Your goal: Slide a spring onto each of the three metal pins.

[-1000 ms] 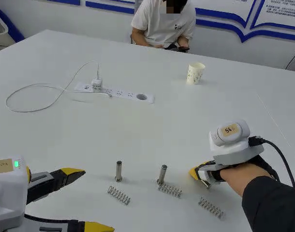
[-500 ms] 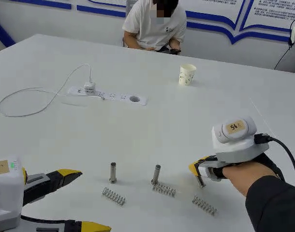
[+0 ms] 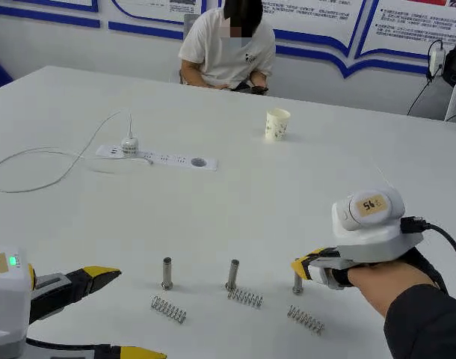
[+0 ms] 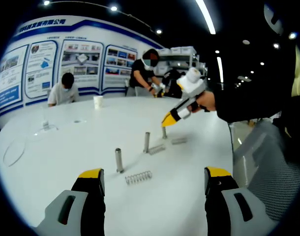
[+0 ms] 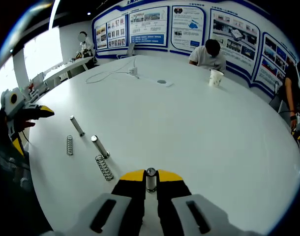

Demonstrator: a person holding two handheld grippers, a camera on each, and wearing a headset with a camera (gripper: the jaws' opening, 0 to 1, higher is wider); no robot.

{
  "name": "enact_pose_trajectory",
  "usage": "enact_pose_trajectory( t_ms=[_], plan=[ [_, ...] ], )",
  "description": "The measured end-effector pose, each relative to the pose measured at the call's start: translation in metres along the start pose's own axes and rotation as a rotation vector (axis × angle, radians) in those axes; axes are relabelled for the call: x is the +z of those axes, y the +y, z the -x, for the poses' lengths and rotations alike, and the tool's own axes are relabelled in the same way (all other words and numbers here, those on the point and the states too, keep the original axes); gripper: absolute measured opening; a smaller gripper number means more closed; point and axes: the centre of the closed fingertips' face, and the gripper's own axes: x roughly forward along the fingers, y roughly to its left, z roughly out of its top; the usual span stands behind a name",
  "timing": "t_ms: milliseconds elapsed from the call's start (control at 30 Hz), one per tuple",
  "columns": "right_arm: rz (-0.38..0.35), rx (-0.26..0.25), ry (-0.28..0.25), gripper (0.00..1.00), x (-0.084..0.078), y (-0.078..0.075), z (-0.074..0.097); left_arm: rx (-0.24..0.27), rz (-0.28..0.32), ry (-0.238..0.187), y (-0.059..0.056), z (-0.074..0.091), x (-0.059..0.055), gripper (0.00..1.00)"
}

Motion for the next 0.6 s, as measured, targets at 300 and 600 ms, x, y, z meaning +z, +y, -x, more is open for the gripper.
enact_pose_trajectory(
  t_ms=[300, 600],
  plan=[
    [-0.029, -0.005, 0.001, 0.09, -0.0056, 0.0008, 0.0057, -0.004, -0.009, -0.001, -0.0030, 0.0021, 0.0034, 0.85],
    [-0.017, 0.003, -0.001, 0.09, -0.0041, 0.0027, 0.0048, -0.004, -0.015, 0.002, -0.0044, 0.0028, 0.0037, 0.85]
  ],
)
